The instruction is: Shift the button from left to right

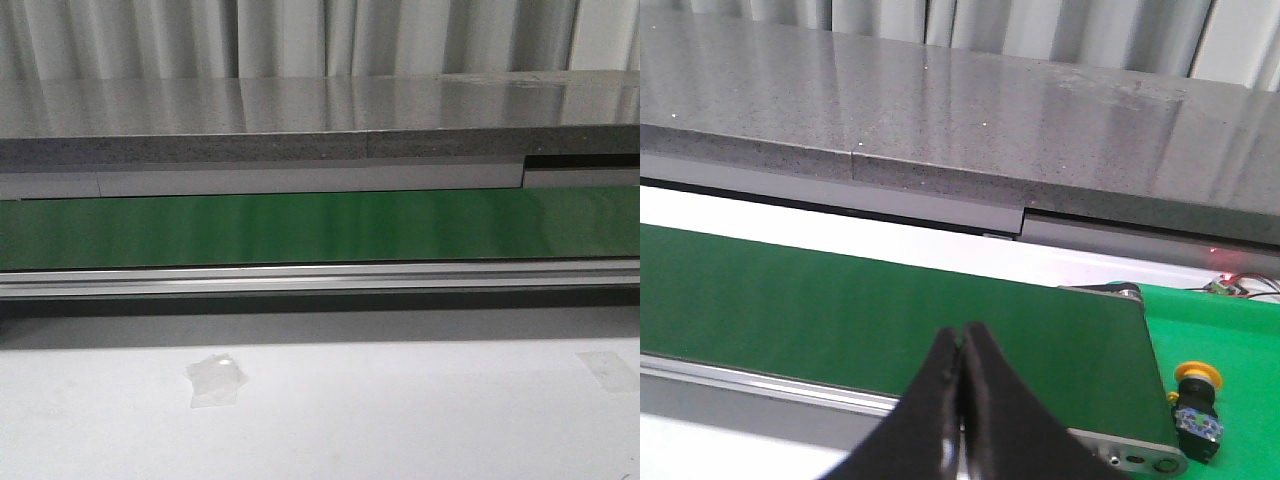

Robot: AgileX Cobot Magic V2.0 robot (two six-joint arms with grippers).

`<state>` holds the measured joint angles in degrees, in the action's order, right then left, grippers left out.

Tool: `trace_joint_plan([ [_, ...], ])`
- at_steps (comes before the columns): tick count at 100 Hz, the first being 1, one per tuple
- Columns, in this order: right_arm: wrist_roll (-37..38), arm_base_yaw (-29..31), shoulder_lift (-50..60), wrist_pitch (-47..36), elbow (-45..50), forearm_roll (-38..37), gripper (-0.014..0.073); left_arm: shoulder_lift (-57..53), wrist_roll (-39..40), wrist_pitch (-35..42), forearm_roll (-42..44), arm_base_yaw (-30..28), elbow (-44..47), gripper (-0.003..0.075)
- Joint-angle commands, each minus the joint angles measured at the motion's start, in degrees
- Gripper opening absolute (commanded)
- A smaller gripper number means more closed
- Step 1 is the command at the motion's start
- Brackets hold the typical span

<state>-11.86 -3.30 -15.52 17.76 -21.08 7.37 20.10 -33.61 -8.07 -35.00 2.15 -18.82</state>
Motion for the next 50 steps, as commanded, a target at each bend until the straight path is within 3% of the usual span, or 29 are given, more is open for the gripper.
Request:
trace_joint_plan([
  [1, 6.6, -1.9, 0.4, -7.0, 0.5, -5.8, -0.0101, 0.4, 0.1, 3.8, -0.8, 0.4, -1.5, -0.002],
  [19, 16.6, -4.7, 3.6, -11.5, 5.4, -13.6, -0.0101, 0.4, 0.1, 3.8, -0.8, 0.4, -1.5, -0.002],
  [50, 16.8, -5.1, 10.6, -16.8, 15.6, -13.1, -0.0101, 0.4, 0.1, 3.8, -0.8, 0.4, -1.5, -0.002],
])
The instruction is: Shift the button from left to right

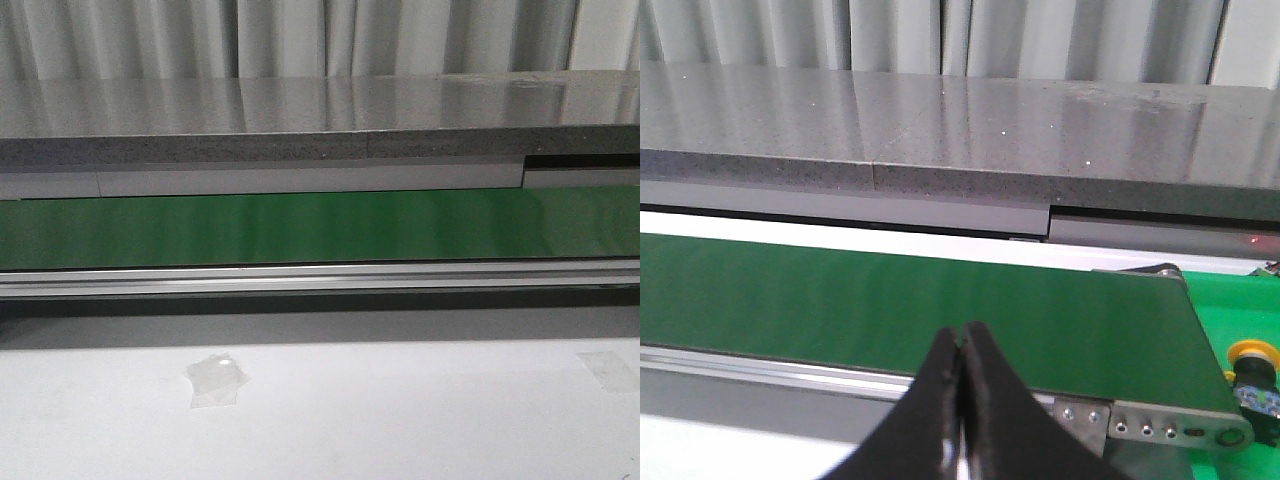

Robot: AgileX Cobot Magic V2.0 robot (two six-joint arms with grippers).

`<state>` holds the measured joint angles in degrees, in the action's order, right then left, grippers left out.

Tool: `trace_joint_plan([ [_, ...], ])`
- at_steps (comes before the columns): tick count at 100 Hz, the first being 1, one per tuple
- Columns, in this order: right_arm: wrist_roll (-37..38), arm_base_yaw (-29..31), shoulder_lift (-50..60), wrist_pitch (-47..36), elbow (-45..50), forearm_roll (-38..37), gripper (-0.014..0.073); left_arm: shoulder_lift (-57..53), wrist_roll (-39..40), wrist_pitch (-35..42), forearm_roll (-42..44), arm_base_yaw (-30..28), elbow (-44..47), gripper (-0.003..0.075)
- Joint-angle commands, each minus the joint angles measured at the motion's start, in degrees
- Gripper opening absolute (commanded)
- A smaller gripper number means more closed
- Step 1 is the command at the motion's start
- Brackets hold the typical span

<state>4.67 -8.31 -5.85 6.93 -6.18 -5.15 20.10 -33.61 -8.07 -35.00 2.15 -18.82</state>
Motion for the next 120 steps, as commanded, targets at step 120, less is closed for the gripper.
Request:
trace_joint_plan([
  [120, 0.2, 1.5, 7.5, -6.4, 6.9, 2.0, -0.0101, 0.4, 0.1, 3.8, -0.8, 0.4, -1.5, -0.002],
])
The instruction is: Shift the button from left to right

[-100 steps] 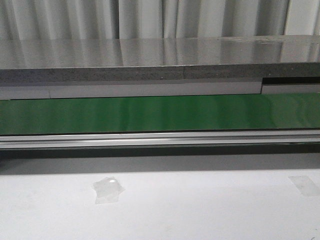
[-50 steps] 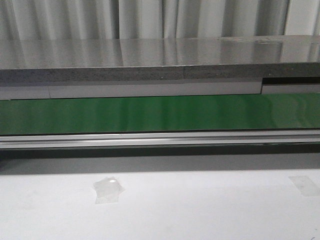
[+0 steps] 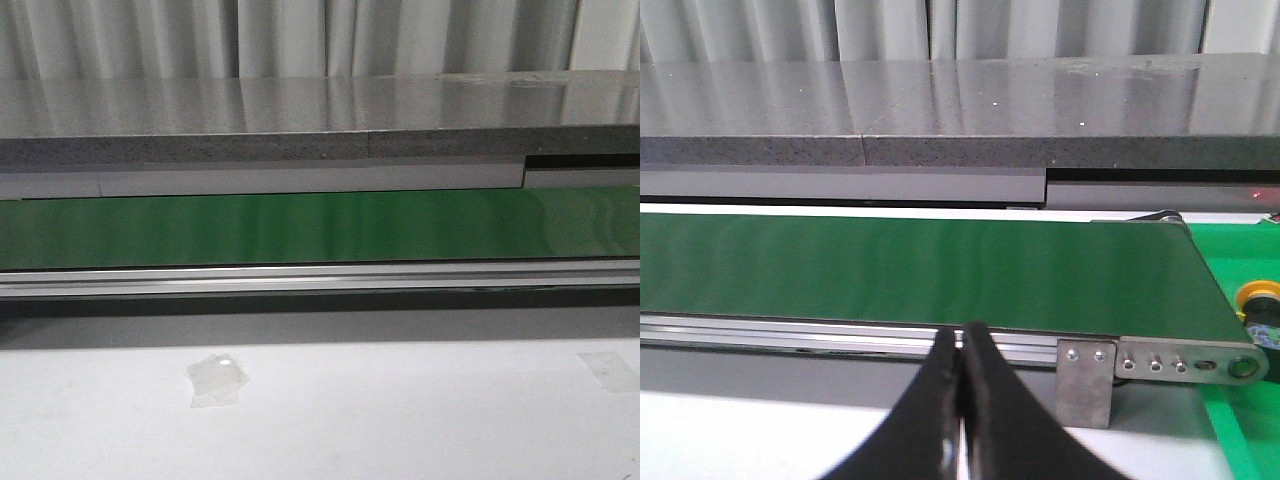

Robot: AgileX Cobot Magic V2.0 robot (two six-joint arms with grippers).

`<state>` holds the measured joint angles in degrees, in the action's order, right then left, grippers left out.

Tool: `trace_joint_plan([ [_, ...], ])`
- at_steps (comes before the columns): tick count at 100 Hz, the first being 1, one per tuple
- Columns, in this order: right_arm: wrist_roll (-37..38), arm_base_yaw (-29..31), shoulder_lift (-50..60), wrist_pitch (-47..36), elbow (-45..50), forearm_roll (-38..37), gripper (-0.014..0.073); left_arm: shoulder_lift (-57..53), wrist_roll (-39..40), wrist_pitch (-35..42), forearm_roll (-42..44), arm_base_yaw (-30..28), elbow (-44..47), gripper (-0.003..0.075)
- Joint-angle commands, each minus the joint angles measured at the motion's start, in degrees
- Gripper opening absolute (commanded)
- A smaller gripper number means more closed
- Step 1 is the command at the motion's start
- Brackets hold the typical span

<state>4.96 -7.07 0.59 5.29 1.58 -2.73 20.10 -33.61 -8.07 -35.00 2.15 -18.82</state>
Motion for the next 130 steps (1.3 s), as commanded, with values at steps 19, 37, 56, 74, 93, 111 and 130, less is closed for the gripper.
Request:
trace_joint_plan([
  [19, -0.1, 0.3, 1.0, -4.8, -0.9, -0.4, -0.0101, 0.4, 0.1, 3.8, -0.8, 0.4, -1.5, -0.002],
  [37, -0.1, 0.3, 1.0, -4.8, -0.9, -0.4, -0.0101, 0.4, 0.1, 3.8, -0.8, 0.4, -1.5, -0.002],
  [56, -0.1, 0.3, 1.0, -4.8, -0.9, -0.4, -0.0101, 0.4, 0.1, 3.8, -0.8, 0.4, -1.5, -0.002],
  [74, -0.1, 0.3, 1.0, -4.8, -0.9, -0.4, -0.0101, 0.4, 0.1, 3.8, -0.8, 0.4, -1.5, -0.002],
  [93, -0.1, 0.3, 1.0, -4.8, -0.9, -0.4, -0.0101, 0.4, 0.1, 6.4, -0.8, 0.4, -1.5, -0.002],
  [111, -0.1, 0.3, 1.0, -4.8, -0.9, -0.4, -0.0101, 0.4, 3.7, 6.6, 12.1, 0.4, -1.4, -0.002],
  [130, -0.1, 0.3, 1.0, -4.8, -0.9, -0.4, -0.0101, 0.0, 28.9, 6.2, 36.2, 0.4, -1.4, -0.002],
])
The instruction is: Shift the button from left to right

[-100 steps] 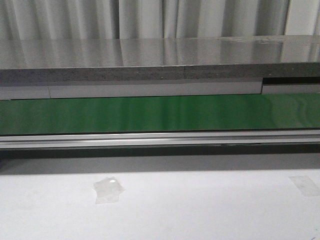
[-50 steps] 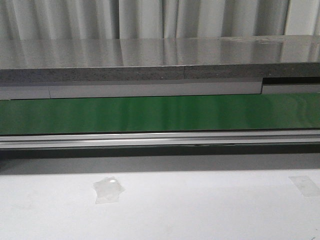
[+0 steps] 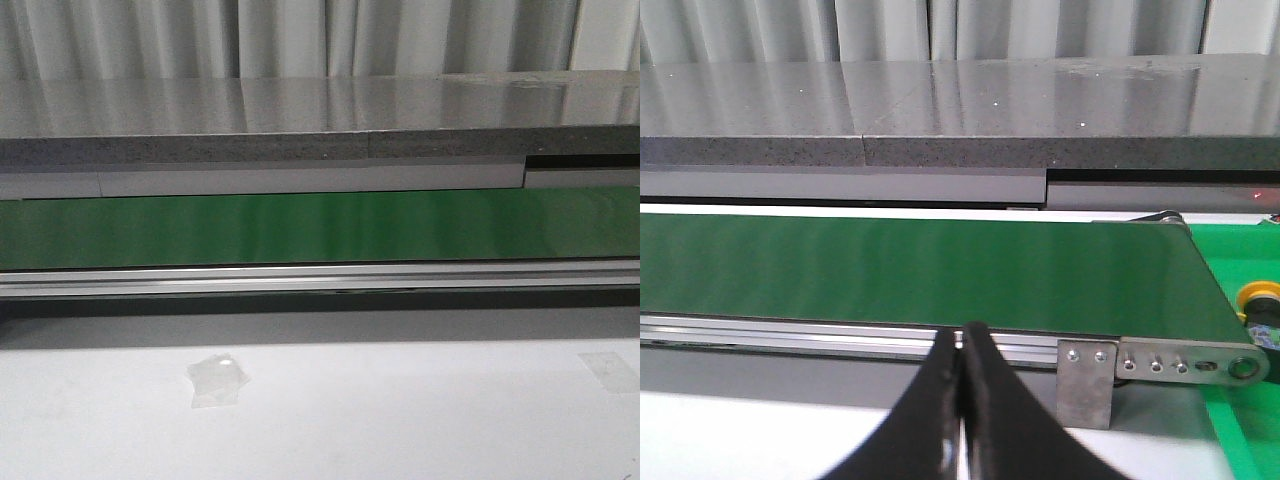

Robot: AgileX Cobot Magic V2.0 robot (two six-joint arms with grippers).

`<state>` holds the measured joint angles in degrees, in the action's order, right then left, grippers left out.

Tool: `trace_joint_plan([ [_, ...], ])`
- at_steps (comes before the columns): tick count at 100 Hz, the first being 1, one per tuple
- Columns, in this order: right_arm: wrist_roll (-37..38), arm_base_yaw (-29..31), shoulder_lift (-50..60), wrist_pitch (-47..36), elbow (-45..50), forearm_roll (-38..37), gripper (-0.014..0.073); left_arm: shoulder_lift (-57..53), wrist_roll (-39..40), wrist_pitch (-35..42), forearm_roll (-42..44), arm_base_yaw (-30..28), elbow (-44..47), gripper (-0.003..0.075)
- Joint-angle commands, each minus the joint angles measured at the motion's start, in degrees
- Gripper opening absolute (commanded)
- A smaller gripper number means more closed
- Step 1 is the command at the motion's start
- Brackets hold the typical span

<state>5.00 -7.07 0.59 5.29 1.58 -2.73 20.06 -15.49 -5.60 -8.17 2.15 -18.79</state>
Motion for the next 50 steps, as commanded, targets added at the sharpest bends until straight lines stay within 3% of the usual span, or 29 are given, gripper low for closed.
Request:
trace_joint_plan([
  [1, -0.2, 0.3, 1.0, -4.8, -0.9, -0.4, -0.0101, 0.0, 11.8, 3.7, 9.9, 0.4, -1.4, -0.002],
  [13, -0.2, 0.3, 1.0, -4.8, -0.9, -0.4, -0.0101, -1.2, 15.9, 4.6, 13.7, 0.4, -0.7, -0.002],
  [32, -0.2, 0.3, 1.0, -4.8, -0.9, -0.4, -0.0101, -7.2, 15.9, 11.1, 14.0, 0.4, 5.5, -0.002],
  [50, -0.2, 0.3, 1.0, -4.8, -0.9, -0.4, -0.0101, -14.9, 16.0, 11.5, 14.0, 0.4, 12.5, -0.002],
])
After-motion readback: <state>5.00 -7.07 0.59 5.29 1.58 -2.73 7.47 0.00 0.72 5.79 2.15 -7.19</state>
